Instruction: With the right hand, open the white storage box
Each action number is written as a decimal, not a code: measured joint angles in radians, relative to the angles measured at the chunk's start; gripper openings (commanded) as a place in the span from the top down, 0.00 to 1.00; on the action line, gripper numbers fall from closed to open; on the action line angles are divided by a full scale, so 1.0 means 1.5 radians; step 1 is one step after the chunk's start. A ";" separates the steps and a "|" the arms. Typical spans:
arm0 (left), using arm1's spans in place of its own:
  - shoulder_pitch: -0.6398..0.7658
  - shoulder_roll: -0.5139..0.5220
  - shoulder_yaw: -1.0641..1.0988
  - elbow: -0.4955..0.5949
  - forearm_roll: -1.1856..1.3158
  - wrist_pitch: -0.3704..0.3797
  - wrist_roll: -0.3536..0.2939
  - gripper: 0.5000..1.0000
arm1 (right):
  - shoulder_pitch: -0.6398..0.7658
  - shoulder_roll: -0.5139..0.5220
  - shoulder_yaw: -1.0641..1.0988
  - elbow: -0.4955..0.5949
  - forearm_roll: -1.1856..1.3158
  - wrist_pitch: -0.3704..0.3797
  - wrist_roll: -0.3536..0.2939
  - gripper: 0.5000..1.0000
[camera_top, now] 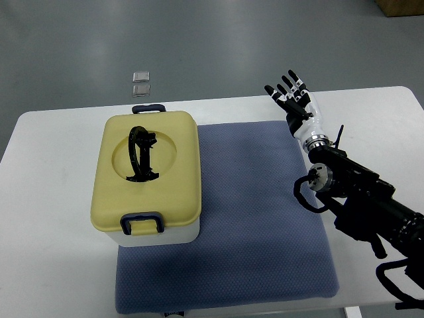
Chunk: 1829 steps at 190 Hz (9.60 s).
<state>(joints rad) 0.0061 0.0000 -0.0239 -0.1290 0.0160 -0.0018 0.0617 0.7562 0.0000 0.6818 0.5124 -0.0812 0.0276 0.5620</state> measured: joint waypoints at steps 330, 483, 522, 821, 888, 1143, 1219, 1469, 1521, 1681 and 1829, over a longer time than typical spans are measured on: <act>0.000 0.000 0.000 0.006 0.001 0.001 0.000 0.00 | 0.003 0.000 -0.007 0.000 -0.008 -0.002 0.002 0.14; 0.000 0.000 0.000 0.006 0.001 0.001 0.000 0.00 | 0.073 0.000 -0.013 0.038 -0.109 -0.018 -0.006 0.14; 0.000 0.000 0.000 0.006 0.001 0.001 0.000 0.00 | 0.117 0.000 -0.058 0.065 -0.196 -0.020 -0.007 0.14; 0.000 0.000 0.000 0.006 0.001 0.001 0.000 0.00 | 0.642 -0.033 -0.518 0.285 -1.028 0.155 0.033 0.20; 0.000 0.000 0.000 0.006 0.001 0.001 0.000 0.00 | 0.623 -0.019 -0.529 0.302 -1.023 0.161 0.033 0.40; 0.000 0.000 0.000 0.006 0.001 0.001 0.000 0.00 | 0.616 -0.018 -0.527 0.294 -1.021 0.180 0.033 1.00; 0.000 0.000 0.000 0.006 0.001 0.001 0.000 0.00 | 0.642 -0.029 -0.520 0.295 -0.986 0.199 0.033 1.00; 0.000 0.000 0.000 0.006 0.001 0.001 0.000 0.00 | 0.455 -0.320 -0.531 0.222 -0.968 0.090 0.032 1.00; 0.000 0.000 0.000 0.006 0.001 0.001 0.000 0.00 | 0.394 -0.310 -0.532 0.219 -0.972 0.051 0.033 1.00; 0.000 0.000 0.000 0.006 0.001 0.001 0.000 0.00 | 0.326 -0.263 -0.536 0.231 -0.991 0.030 0.033 1.00; 0.000 0.000 0.000 0.006 0.001 0.001 0.000 0.00 | 0.326 -0.270 -0.524 0.232 -0.903 0.071 0.033 0.20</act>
<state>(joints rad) 0.0061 0.0000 -0.0245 -0.1197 0.0169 -0.0001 0.0615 1.2456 -0.4051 -0.1041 0.8605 -1.4362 0.1334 0.6109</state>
